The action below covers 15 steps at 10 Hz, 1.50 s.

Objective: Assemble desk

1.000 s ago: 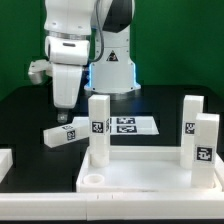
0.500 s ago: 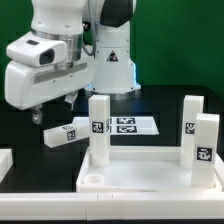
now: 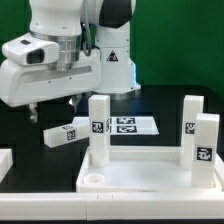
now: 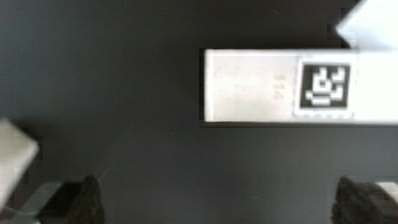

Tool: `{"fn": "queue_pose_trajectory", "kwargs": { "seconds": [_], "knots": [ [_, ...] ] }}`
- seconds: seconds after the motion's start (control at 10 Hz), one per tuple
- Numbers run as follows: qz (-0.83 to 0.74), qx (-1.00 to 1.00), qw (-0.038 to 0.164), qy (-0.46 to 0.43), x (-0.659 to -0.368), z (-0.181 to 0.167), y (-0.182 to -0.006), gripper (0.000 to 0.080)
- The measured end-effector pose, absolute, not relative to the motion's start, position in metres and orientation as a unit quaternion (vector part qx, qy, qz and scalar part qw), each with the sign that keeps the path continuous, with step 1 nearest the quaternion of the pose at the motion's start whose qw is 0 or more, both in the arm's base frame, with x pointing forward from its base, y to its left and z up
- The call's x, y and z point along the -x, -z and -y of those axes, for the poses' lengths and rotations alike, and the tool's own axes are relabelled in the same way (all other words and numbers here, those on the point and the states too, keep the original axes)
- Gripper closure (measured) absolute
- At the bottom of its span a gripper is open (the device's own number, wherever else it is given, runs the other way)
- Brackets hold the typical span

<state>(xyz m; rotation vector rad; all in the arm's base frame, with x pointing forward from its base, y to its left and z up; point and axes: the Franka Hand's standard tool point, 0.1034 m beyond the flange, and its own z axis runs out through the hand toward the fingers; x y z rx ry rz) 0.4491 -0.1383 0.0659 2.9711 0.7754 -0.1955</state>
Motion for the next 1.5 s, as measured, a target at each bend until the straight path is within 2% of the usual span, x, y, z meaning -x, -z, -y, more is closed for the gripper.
{"fn": "queue_pose_trajectory", "kwargs": {
  "seconds": [0.3, 0.4, 0.7, 0.9, 1.0, 1.1, 1.2, 1.5],
  "knots": [
    [-0.010, -0.995, -0.013, 0.099, -0.451, 0.137, -0.066, 0.0150],
    [-0.013, -0.997, -0.003, 0.077, -0.457, 0.136, -0.067, 0.0150],
    [0.082, -0.993, -0.004, 0.079, -0.454, 0.131, -0.064, 0.0150],
    [0.246, -0.963, -0.044, 0.096, -0.450, 0.130, -0.058, 0.0150],
    [0.291, -0.950, -0.055, 0.100, -0.446, 0.131, -0.053, 0.0150],
    [0.344, -0.930, -0.076, 0.101, -0.444, 0.132, -0.050, 0.0150],
    [0.358, -0.926, -0.069, 0.098, -0.443, 0.132, -0.049, 0.0150],
    [0.350, -0.929, -0.070, 0.103, -0.440, 0.129, -0.046, 0.0150]
  ]
}}
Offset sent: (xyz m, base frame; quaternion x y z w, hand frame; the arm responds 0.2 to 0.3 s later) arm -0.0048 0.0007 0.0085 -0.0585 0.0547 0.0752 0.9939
